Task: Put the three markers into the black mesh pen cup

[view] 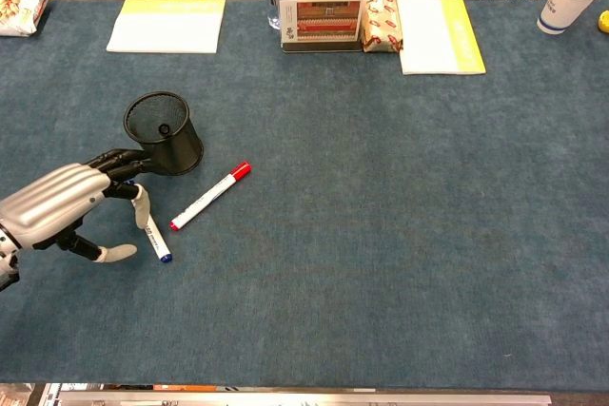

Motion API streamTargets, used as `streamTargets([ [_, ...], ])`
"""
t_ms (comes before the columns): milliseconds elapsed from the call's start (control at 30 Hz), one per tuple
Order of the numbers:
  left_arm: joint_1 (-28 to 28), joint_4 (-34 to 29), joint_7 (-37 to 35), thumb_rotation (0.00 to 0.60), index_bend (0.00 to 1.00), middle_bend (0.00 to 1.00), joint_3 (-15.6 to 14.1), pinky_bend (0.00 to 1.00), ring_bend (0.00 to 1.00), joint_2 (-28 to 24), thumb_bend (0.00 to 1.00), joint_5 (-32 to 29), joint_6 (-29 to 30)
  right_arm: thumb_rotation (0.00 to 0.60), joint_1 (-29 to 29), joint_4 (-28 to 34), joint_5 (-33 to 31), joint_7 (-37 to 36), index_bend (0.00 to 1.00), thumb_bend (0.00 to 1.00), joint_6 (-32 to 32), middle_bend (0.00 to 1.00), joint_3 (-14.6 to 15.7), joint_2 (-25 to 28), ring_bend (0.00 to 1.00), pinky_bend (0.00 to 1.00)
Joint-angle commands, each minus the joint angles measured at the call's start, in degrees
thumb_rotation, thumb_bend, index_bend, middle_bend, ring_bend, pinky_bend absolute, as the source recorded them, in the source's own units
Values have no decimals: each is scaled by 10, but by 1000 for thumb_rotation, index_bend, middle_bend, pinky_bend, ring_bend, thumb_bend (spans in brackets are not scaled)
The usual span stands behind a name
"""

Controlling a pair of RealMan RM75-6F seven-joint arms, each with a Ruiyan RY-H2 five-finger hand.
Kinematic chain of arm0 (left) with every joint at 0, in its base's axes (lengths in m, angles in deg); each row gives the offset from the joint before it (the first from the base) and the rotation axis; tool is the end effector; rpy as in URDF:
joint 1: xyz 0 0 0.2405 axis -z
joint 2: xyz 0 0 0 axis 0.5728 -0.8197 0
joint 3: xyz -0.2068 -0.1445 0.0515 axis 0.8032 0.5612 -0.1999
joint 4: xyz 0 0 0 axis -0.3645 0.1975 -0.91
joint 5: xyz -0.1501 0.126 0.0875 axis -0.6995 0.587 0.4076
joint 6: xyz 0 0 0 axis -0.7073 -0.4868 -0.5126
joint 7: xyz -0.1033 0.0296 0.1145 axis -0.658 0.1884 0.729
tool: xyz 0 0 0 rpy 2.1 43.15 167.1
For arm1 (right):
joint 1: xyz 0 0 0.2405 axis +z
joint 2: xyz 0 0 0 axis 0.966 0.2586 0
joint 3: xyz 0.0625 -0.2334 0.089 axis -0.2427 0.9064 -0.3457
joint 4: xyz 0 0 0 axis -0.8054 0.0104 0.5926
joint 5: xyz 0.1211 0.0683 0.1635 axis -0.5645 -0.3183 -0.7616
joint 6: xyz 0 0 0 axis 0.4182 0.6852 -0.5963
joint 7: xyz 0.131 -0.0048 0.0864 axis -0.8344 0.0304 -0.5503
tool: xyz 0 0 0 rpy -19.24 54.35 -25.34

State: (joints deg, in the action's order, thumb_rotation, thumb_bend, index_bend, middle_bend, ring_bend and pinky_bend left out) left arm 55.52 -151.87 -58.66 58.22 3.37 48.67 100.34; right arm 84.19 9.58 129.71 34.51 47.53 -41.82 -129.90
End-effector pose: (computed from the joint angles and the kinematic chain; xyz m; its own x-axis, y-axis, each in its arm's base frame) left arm -0.2622 0.2022 -0.0056 0.3667 0.4021 0.8390 0.8716 -0.4638 -0.1587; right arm -0.3200 -0.2165 0.1576 0.4745 -0.1284 0.8709 -0.8794 -0.0258 0.4753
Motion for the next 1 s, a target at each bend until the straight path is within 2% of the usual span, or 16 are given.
streamTargets([
  [33,-4,-12,9,600,526,171,0,0,0,-11,216,-2,6,600,0,0,0,0,94,0,0,185,0,0,109,405],
  [367,-17,-75,61,600,543,210,4,0,0,-61,216,-9,31,600,0,0,0,2,94,0,-1,185,0,-1,109,406],
  [533,-20,-86,85,600,543,222,10,0,0,-76,217,-17,32,600,0,0,0,3,94,0,-1,185,1,-1,109,406],
  [800,-12,-70,93,600,528,216,53,0,0,-74,216,-38,46,600,1,-1,-1,4,94,0,-3,185,1,-2,109,405],
  [1000,-4,-74,119,600,447,159,80,0,0,-63,217,-74,28,600,2,-1,-1,5,94,0,-5,185,2,-3,109,406],
])
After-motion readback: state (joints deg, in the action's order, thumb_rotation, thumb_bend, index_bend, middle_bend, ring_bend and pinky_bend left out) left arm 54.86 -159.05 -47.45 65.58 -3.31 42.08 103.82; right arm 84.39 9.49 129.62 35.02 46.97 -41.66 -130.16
